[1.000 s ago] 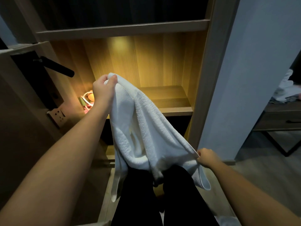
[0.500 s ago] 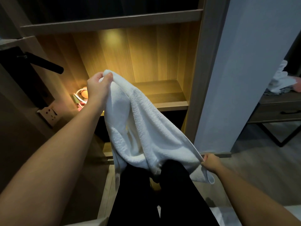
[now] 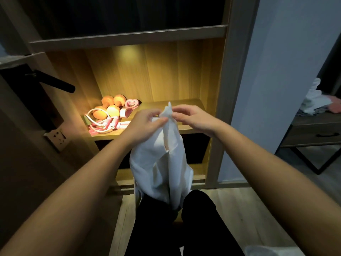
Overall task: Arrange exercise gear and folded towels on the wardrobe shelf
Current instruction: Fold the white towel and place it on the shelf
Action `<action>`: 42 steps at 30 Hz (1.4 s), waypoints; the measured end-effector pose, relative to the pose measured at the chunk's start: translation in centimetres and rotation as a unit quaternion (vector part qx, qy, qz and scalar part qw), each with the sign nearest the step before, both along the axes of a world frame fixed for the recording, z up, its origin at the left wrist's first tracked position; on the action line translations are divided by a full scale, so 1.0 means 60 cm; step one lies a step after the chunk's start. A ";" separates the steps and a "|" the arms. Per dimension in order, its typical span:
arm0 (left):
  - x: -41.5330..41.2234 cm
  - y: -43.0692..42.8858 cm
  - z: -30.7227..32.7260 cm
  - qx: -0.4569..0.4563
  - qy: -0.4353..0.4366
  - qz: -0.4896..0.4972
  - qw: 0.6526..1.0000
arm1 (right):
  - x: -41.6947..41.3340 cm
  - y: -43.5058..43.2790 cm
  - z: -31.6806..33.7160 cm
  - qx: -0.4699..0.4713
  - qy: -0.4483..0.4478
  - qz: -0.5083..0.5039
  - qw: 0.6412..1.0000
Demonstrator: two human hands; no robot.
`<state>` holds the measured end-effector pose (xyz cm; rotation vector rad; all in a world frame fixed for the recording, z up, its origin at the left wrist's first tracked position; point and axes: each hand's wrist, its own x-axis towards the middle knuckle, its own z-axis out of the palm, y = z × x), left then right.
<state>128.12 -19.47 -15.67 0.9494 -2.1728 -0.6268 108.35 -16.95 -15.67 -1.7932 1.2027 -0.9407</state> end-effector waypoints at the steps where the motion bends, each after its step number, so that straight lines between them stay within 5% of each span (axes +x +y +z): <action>1: 0.002 0.006 -0.003 -0.009 -0.013 -0.001 1.000 | 0.001 0.004 0.008 -0.012 0.022 0.005 1.000; 11: 0.004 0.035 -0.033 -0.051 -0.050 0.051 0.996 | 0.017 0.054 -0.047 -0.208 -0.043 -0.125 0.969; 16: 0.015 0.054 -0.017 0.135 0.074 -0.027 0.988 | 0.020 0.070 -0.076 -0.332 -0.001 -0.126 0.935; 21: 0.024 0.053 -0.002 0.172 0.012 -0.071 0.982 | 0.021 0.079 -0.084 -0.401 0.042 -0.110 0.908; 32: 0.033 0.052 -0.012 0.194 -0.016 -0.090 0.977 | 0.025 0.090 -0.092 -0.361 0.057 -0.094 0.926; 42: 0.030 0.055 -0.034 0.158 0.006 -0.022 0.987 | 0.033 0.086 -0.079 -0.139 -0.098 -0.077 0.982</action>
